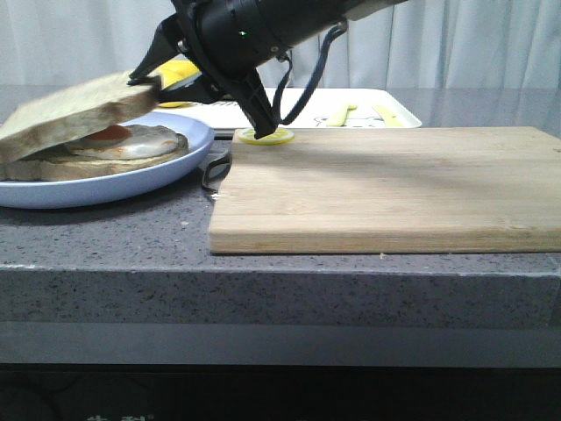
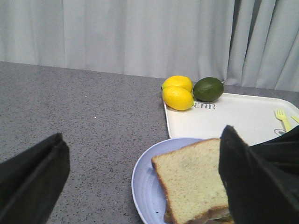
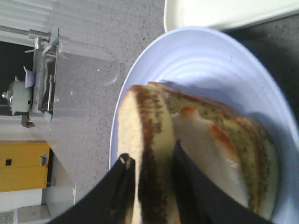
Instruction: Place bread and move sandwich to tray
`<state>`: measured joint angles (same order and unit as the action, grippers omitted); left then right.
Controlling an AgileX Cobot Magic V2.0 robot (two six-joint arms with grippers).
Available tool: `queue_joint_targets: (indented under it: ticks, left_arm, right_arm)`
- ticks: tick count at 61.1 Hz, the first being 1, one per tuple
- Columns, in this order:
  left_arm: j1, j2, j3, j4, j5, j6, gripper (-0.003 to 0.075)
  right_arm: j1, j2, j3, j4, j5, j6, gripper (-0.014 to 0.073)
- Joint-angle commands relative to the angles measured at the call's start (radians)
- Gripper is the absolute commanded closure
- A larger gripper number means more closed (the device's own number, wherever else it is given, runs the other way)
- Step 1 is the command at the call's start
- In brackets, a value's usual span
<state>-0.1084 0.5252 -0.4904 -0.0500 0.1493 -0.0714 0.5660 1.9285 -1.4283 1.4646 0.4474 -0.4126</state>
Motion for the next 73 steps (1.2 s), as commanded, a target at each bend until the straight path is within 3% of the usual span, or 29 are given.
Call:
queue_joint_targets:
  ticks: [1, 15, 27, 33, 41, 50, 58, 63, 67, 73]
  left_arm:
    - [-0.005, 0.008, -0.036, -0.004, -0.08, -0.001, 0.0101]
    - [-0.005, 0.008, -0.036, -0.004, -0.08, -0.001, 0.0101]
    - [-0.005, 0.008, -0.036, -0.004, -0.08, -0.001, 0.0101]
    - [-0.005, 0.008, -0.036, -0.004, -0.08, -0.001, 0.0101]
    - [-0.005, 0.008, -0.034, -0.004, -0.08, -0.001, 0.0101]
    - [-0.005, 0.008, -0.03, -0.004, -0.086, -0.001, 0.0101]
    - [-0.005, 0.008, -0.03, -0.004, -0.088, -0.001, 0.0101]
    - [-0.005, 0.008, -0.03, -0.004, -0.088, -0.001, 0.0101]
    - [-0.005, 0.008, -0.03, -0.004, -0.088, -0.001, 0.0101]
    - [-0.005, 0.008, -0.03, -0.004, -0.088, -0.001, 0.0101]
  right_arm:
    - [-0.018, -0.062, -0.039, 0.0, 0.052, -0.018, 0.0276]
    - [-0.069, -0.081, -0.039, -0.037, 0.123, -0.018, 0.0266]
    - [-0.119, -0.175, -0.039, -0.181, 0.208, -0.018, 0.0279]
    - [-0.146, -0.239, -0.039, -0.324, 0.241, -0.015, 0.0381]
    - [-0.205, -0.326, -0.039, -0.518, 0.345, -0.012, 0.0659]
    - [-0.292, -0.425, -0.039, -0.764, 0.481, 0.08, 0.0655]
    - [-0.331, -0.518, -0.039, -1.235, 0.552, 0.353, 0.0655]
    - [-0.333, -0.578, -0.024, -1.455, 0.57, 0.478, 0.0655]
    - [-0.333, -0.641, 0.017, -1.535, 0.554, 0.524, 0.0655]
    - [-0.333, -0.747, 0.127, -1.544, 0.475, 0.53, 0.0655]
